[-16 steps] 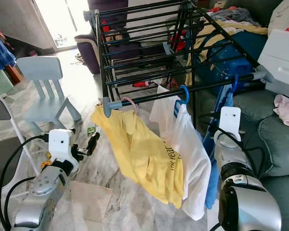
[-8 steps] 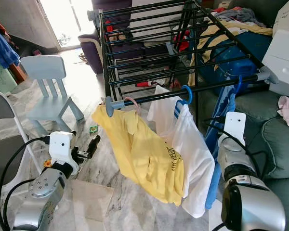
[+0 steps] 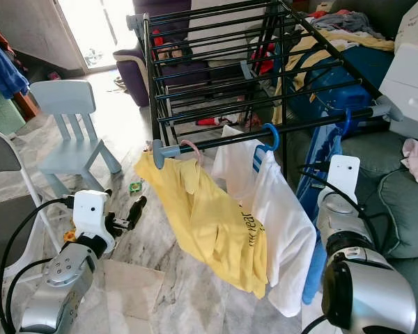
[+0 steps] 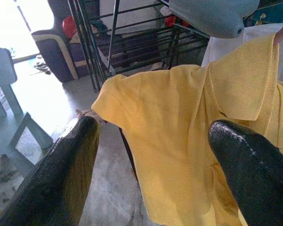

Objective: Hang hanger

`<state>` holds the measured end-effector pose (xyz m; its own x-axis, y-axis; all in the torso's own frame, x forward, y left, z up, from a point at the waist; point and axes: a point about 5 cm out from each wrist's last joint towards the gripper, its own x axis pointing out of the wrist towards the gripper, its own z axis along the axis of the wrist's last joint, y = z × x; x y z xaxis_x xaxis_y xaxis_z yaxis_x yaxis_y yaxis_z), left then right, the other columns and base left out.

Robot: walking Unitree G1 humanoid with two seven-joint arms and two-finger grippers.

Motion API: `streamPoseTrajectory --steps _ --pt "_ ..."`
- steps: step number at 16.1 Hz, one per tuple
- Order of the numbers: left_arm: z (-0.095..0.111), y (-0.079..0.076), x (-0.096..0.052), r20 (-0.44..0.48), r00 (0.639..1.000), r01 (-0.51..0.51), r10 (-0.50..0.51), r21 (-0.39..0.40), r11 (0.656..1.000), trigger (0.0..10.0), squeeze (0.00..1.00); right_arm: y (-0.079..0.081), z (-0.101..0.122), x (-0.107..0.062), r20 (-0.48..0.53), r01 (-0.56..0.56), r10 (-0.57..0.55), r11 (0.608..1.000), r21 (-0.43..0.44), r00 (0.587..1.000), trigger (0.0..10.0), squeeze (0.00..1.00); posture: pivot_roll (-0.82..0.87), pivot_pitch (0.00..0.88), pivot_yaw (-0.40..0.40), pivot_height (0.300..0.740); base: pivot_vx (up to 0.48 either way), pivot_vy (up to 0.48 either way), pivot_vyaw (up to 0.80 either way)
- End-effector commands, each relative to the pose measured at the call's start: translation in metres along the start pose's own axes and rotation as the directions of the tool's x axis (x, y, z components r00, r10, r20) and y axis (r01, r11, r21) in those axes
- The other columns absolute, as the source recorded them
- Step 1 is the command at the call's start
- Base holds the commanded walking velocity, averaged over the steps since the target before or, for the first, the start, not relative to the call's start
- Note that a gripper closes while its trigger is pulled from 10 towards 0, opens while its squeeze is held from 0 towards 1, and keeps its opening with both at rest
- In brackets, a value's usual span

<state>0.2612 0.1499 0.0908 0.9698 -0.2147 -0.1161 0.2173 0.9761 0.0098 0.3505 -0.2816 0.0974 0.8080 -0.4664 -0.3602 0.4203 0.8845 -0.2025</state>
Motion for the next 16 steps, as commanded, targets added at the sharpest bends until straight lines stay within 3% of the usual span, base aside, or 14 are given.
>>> streamPoseTrajectory --steps 1,8,11,12,14,15,16 --pt "0.003 0.004 0.000 0.003 1.000 -0.004 0.003 0.026 1.000 10.0 0.00 0.002 0.010 0.001 0.020 -0.006 0.005 1.000 0.014 1.000 0.0 0.00 -0.03 0.000 0.078 0.740 0.000 0.000 0.00" --pt "0.001 -0.001 0.000 -0.008 1.000 0.012 -0.012 0.032 0.999 10.0 0.00 -0.005 0.012 0.002 0.035 0.007 -0.007 1.000 0.015 0.999 0.0 0.00 -0.03 0.000 0.076 0.740 0.000 0.000 0.00" --pt "0.003 0.000 -0.001 0.000 1.000 -0.008 0.008 0.023 1.000 10.0 0.00 -0.007 0.028 0.002 0.140 0.009 -0.004 0.999 -0.032 0.990 0.0 0.00 -0.04 0.000 0.071 0.740 0.000 0.000 0.00" --pt "0.004 0.004 -0.001 0.008 0.998 -0.059 0.059 0.009 0.998 10.0 0.00 -0.010 0.033 0.001 0.191 0.009 -0.004 1.000 -0.027 0.982 0.0 0.00 -0.04 0.000 0.071 0.740 0.000 0.000 0.00" --pt "0.002 0.007 -0.002 0.007 0.996 -0.093 0.094 -0.020 0.995 10.0 0.00 -0.013 0.029 -0.002 0.250 0.002 0.002 1.000 -0.017 0.968 0.0 0.00 -0.06 0.000 0.077 0.740 0.000 0.000 0.00" --pt "0.002 0.005 -0.001 0.009 0.996 -0.092 0.092 -0.017 0.996 10.0 0.00 -0.013 0.021 -0.005 0.268 0.000 0.004 1.000 -0.012 0.963 3.6 0.00 -0.07 0.000 0.080 0.740 0.000 0.000 0.00" --pt "0.003 0.003 0.001 0.014 0.996 -0.088 0.088 -0.018 0.996 10.0 0.00 -0.012 0.008 -0.010 0.273 -0.004 0.005 1.000 -0.002 0.962 9.8 0.00 -0.08 0.000 0.083 0.740 0.000 0.000 0.00"
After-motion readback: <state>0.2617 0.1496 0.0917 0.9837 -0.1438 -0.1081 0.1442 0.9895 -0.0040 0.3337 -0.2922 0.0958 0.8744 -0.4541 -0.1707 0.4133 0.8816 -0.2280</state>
